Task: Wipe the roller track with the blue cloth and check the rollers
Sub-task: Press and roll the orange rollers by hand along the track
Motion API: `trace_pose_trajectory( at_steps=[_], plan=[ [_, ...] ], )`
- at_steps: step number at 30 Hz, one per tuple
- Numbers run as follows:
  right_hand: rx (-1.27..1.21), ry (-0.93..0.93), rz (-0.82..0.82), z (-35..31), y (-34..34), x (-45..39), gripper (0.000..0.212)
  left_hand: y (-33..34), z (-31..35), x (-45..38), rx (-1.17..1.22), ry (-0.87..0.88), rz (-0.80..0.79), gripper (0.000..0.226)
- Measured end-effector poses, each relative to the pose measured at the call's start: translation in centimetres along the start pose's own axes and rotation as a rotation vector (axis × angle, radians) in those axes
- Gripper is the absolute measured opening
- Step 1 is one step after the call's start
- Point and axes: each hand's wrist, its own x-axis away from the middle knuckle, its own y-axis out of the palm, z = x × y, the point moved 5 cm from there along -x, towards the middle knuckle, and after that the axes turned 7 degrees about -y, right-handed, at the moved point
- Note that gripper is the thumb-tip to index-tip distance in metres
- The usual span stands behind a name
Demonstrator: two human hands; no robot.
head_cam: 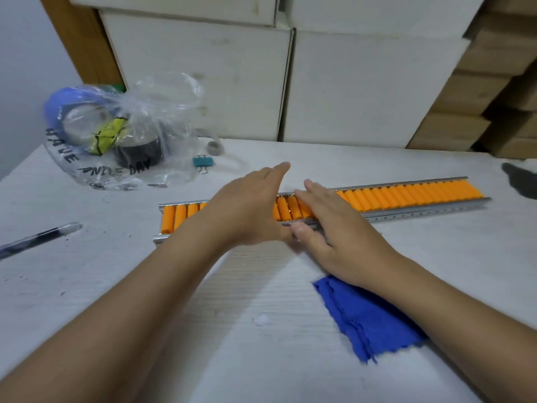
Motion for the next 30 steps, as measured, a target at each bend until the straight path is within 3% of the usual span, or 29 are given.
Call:
trace_pose_trajectory(
  at_steps=[6,10,22,26,30],
  plan=[
    [0.059,-0.224,-0.092,-2.4,1.2,-1.2,0.048,1.0,-0.3,-0.9,0.135,-0.005,0.014,0.107],
    [0.045,-0.257,-0.107,-2.4,1.7,-1.9,0.044,0.9,-0.5,-0.8,0.172,-0.011,0.023,0.111],
    [0.178,0.275,0.036,6.4,-2.4,2.9,0.052,0.9,-0.5,-0.5,0.126,-0.035,0.019,0.112],
    [0.107,0.067,0.016,1.4,-1.5,0.8,0.051,0.9,-0.5,-0.5,0.115,-0.038,0.046,0.113],
    [0.024,-0.231,-0.068,-2.9,0.9,-2.1,0.033,1.1,-0.8,-0.8,0.086,-0.053,0.038,0.101]
  ],
)
